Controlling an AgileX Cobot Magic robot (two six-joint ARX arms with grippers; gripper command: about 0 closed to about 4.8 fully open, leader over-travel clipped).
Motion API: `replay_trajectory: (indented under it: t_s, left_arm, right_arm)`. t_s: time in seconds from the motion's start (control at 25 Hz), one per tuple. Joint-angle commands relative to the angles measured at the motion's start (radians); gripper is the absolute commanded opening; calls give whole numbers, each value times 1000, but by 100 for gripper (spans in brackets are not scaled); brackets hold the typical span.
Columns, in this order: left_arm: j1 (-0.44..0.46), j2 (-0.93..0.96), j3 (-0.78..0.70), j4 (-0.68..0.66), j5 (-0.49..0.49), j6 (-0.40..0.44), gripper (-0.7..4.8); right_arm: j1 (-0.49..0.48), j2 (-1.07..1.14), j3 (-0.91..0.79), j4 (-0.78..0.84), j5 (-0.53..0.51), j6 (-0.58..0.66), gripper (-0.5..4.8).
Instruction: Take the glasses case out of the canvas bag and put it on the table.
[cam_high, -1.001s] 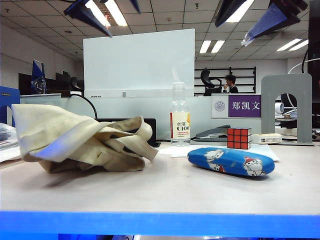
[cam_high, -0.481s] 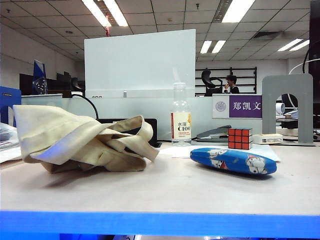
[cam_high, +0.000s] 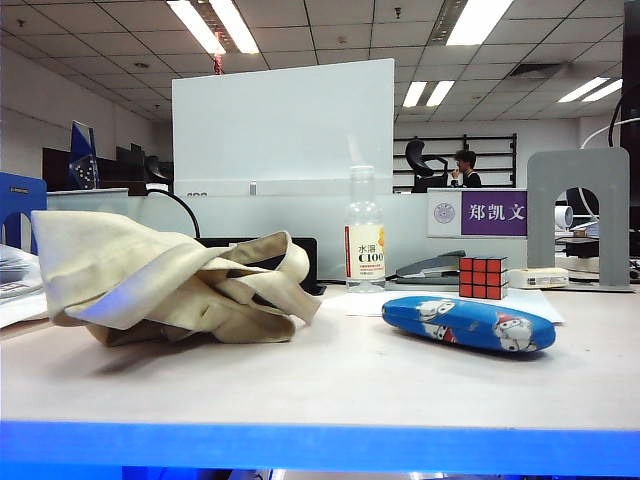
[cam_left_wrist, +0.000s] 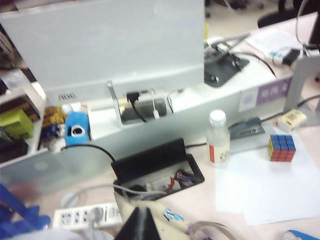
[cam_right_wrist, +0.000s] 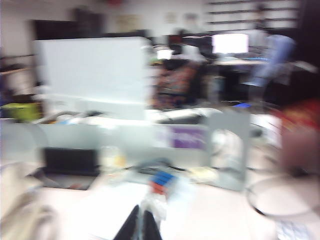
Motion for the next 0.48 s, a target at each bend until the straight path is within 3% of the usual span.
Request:
replay_trajectory:
  t_s: [0.04, 0.2, 0.32, 0.48]
  left_arm:
    - [-41, -25, 5, 18, -102, -70, -6]
    - [-159, -58, 3, -17, -240, -65, -6]
    - [-210, -81, 3, -86, -276, -66, -6]
    - [-278, -111, -8, -190, -341, -135, -6]
  right_arm:
    - [8, 3, -55, -80, 97, 80, -8]
    - [3, 57, -149, -16, 48, 126, -8]
    - [0, 56, -242, 97, 34, 164, -8]
    - [2, 58, -379, 272, 27, 171, -8]
